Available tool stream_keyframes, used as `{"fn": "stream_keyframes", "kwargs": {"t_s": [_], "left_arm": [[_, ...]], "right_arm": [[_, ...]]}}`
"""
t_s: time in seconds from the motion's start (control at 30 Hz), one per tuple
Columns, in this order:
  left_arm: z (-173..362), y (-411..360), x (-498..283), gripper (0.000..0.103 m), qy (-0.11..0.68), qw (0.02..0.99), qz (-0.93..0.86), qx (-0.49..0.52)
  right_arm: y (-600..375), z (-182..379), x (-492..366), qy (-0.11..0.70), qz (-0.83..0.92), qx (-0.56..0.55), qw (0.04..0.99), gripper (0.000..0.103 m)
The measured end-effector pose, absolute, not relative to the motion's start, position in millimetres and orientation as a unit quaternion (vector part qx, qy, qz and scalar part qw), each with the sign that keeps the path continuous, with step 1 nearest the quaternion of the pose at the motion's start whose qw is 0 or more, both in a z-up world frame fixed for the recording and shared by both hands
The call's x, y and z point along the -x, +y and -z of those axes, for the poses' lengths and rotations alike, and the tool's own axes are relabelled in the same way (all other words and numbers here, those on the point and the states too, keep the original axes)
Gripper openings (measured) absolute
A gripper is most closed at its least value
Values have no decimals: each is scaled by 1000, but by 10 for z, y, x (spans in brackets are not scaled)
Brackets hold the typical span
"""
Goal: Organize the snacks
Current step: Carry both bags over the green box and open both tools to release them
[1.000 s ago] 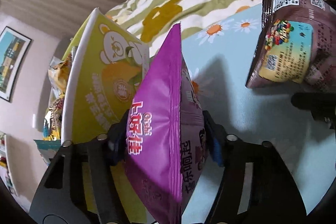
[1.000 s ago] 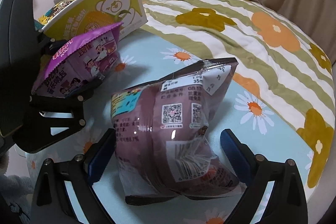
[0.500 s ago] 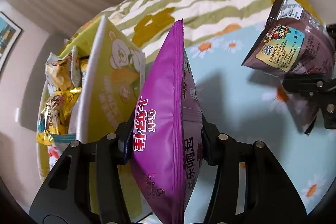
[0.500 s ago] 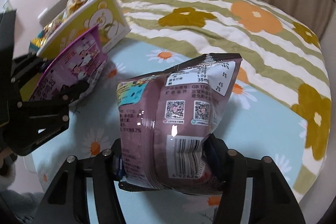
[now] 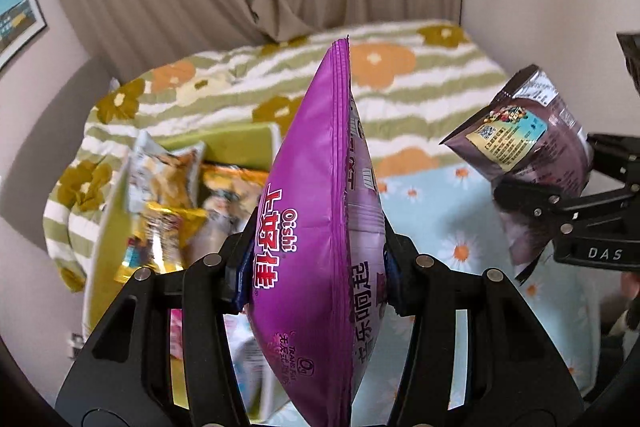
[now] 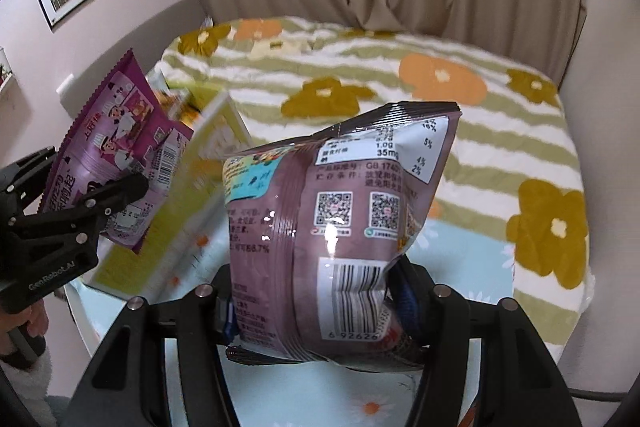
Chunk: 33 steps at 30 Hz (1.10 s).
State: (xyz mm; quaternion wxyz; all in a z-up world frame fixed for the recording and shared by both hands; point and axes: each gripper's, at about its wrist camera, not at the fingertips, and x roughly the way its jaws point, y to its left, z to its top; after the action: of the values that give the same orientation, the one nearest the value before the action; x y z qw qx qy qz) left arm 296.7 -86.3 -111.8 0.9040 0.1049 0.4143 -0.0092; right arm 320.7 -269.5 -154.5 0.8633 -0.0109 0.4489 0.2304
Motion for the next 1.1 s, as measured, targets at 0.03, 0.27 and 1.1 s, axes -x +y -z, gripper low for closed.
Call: {"fn": "stream_keyframes", "kwargs": {"t_s": [0.03, 0.27, 1.1], "left_arm": [[1038, -768, -2942, 47, 409, 907, 13, -97], [638, 64, -2802, 47, 394, 916, 36, -63], [875, 1536, -2693, 102, 441, 889, 124, -17]], "right_arm": [[-2644, 1470, -3186, 444, -229, 8, 866, 56], [-1995, 957, -3009, 413, -223, -28, 882, 56], [-577, 844, -2629, 424, -159, -77, 888, 56]]}}
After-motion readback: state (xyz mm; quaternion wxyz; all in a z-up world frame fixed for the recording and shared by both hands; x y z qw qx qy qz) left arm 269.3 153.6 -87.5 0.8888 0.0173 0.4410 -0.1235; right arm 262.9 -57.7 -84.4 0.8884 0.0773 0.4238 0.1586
